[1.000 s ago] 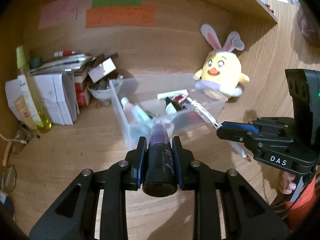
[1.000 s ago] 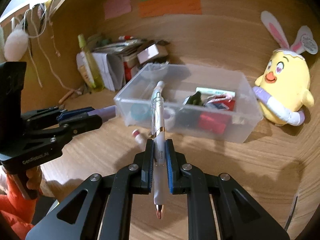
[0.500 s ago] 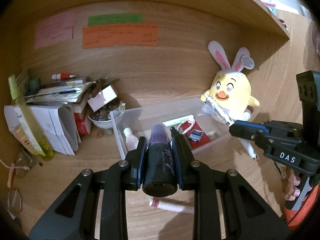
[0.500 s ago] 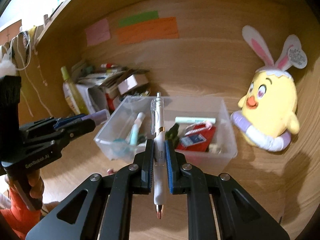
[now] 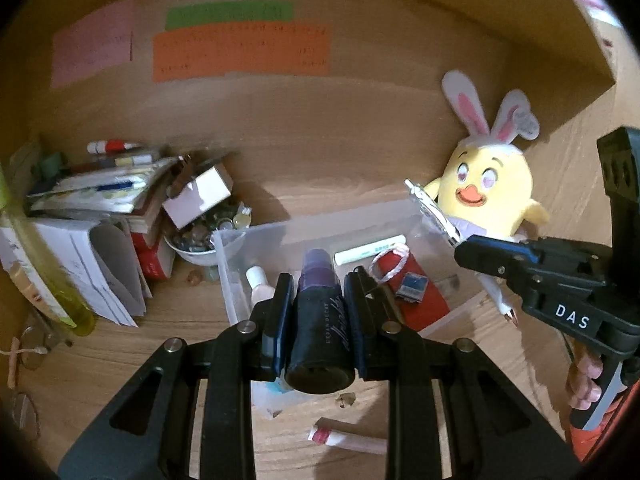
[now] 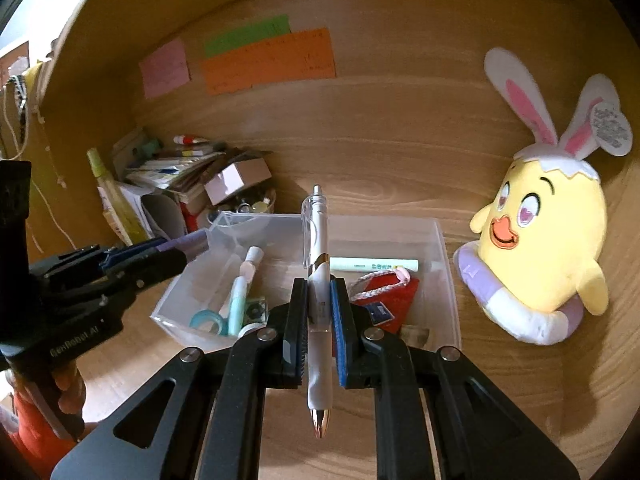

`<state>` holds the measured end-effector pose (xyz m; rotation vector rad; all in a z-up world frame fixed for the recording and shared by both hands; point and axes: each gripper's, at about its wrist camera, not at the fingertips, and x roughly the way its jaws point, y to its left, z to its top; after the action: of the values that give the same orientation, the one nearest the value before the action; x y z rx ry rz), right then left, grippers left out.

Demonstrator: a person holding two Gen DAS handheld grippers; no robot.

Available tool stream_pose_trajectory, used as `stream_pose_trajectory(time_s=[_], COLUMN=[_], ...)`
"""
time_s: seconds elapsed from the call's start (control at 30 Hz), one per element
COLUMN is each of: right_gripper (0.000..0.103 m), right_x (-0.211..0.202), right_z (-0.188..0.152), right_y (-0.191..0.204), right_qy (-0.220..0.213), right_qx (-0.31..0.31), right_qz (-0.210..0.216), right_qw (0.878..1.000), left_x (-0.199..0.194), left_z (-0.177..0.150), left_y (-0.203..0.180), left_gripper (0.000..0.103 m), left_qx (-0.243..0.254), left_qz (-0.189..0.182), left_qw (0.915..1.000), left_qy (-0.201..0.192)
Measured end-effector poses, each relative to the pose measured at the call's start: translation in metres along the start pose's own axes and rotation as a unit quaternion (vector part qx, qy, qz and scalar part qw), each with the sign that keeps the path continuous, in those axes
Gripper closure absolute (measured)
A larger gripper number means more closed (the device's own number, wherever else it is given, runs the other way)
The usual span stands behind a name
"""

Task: Organize objects
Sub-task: 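Carry the bottle with left tool while right tool carries the pen over the box, then open both tools to drop the bottle and pen into the box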

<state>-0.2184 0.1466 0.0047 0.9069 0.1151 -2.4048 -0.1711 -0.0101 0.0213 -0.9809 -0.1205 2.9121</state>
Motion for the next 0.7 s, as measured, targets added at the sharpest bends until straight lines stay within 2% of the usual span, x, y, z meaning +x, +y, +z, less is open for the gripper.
stream_pose_trajectory(time_s=[0.33, 0.47, 0.7], right_gripper=[0.093, 0.093, 0.093], right_x=[0.051, 0.065, 0.073], right_z=[-0.001, -0.001, -0.004], right_y=[-0.017, -0.021, -0.012], right_qy=[0.045, 0.059, 0.072], right_qx=[0.008, 0.019, 0.001], right_qz=[-0.044, -0.037, -0.033], right_qw=[0.998, 0.997, 0.997], left_x=[0.039, 0.044, 0.047], left_z=[-0.011, -0.014, -0.017], left_y=[0.003, 0.002, -0.003], left_gripper=[0.078, 0.078, 0.077], left_qx=[0.005, 0.011, 0.027], left_qz=[0.012, 0.0, -0.003], left_qw=[0.9994, 0.9994, 0.999], left_qy=[0.032, 0.034, 0.034])
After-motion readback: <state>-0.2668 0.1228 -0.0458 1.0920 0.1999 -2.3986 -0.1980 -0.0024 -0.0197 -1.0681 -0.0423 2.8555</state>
